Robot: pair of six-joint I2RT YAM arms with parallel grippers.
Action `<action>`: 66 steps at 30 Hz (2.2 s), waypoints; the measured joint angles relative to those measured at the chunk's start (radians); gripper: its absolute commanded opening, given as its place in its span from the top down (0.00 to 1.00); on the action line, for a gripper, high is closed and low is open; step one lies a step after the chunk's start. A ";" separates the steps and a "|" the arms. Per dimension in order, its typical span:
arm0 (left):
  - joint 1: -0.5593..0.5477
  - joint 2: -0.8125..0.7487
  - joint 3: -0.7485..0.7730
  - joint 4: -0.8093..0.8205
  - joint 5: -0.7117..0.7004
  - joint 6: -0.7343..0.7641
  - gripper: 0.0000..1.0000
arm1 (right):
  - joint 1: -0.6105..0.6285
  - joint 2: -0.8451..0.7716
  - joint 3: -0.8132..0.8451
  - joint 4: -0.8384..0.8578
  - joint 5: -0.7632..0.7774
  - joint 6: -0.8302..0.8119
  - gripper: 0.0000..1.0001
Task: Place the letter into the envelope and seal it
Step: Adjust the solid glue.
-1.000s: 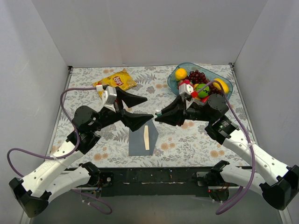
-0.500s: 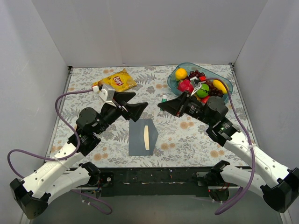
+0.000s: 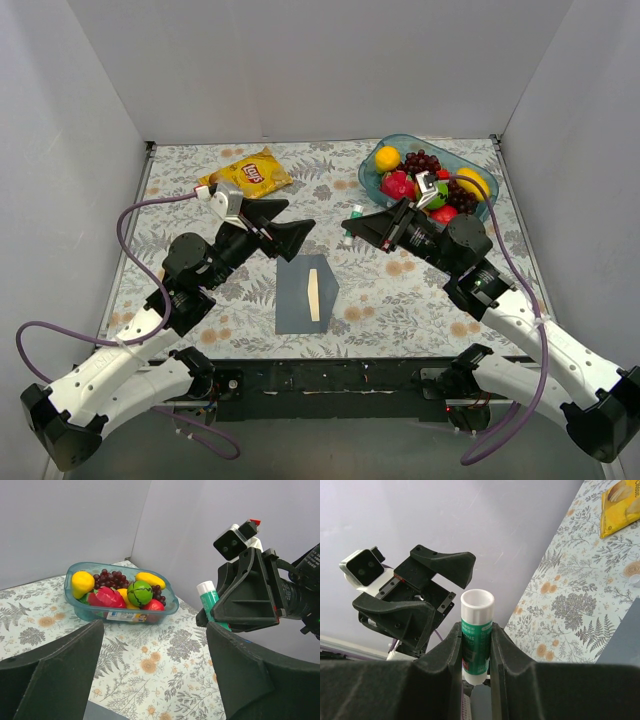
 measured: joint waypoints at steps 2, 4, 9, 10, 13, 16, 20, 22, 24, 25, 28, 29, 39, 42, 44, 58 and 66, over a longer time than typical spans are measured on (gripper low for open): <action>0.000 0.000 0.000 0.000 -0.004 -0.001 0.17 | 0.000 -0.001 -0.004 0.000 0.003 0.012 0.99; 0.000 0.000 0.000 0.000 -0.008 -0.004 0.17 | 0.000 -0.001 -0.004 0.000 0.004 0.019 0.99; 0.000 -0.006 -0.016 0.010 -0.014 -0.023 0.19 | 0.000 0.006 -0.004 0.003 0.014 -0.052 0.99; 0.003 -0.007 -0.021 0.010 -0.013 -0.027 0.19 | 0.000 0.013 -0.004 0.006 0.015 -0.090 0.99; 0.020 -0.005 -0.026 0.000 -0.002 -0.045 0.19 | 0.000 0.045 -0.016 0.020 0.015 -0.227 0.99; 0.055 0.003 -0.043 -0.010 0.006 -0.075 0.19 | 0.003 0.103 -0.064 0.042 0.014 -0.346 0.99; 0.126 0.023 -0.106 -0.034 0.009 -0.121 0.20 | 0.029 0.193 -0.166 0.097 0.021 -0.468 0.99; 0.154 0.022 -0.158 -0.050 0.005 -0.142 0.21 | 0.066 0.241 -0.203 0.112 0.035 -0.527 0.99; 0.170 0.023 -0.197 -0.087 -0.018 -0.159 0.21 | 0.101 0.276 -0.220 0.129 0.053 -0.579 0.99; 0.172 0.022 -0.211 -0.105 -0.033 -0.164 0.21 | 0.116 0.286 -0.224 0.141 0.060 -0.601 0.99; 0.172 0.021 -0.238 -0.148 -0.073 -0.191 0.24 | 0.140 0.290 -0.228 0.187 0.076 -0.654 0.99; 0.172 0.019 -0.247 -0.156 -0.083 -0.201 0.25 | 0.143 0.290 -0.229 0.220 0.084 -0.673 0.99; 0.172 -0.007 -0.378 -0.180 -0.174 -0.325 0.26 | 0.193 0.480 -0.296 0.547 0.134 -0.801 0.99; 0.172 -0.008 -0.385 -0.180 -0.182 -0.340 0.26 | 0.214 0.564 -0.297 0.650 0.142 -0.832 0.99; 0.172 -0.008 -0.387 -0.179 -0.182 -0.349 0.26 | 0.224 0.603 -0.297 0.707 0.143 -0.845 0.99; 0.172 0.028 -0.438 -0.134 -0.160 -0.372 0.26 | 0.248 0.671 -0.270 0.895 0.088 -0.914 0.99; 0.172 0.090 -0.386 -0.134 -0.144 -0.315 0.26 | 0.263 0.654 -0.241 0.805 -0.008 -0.918 0.99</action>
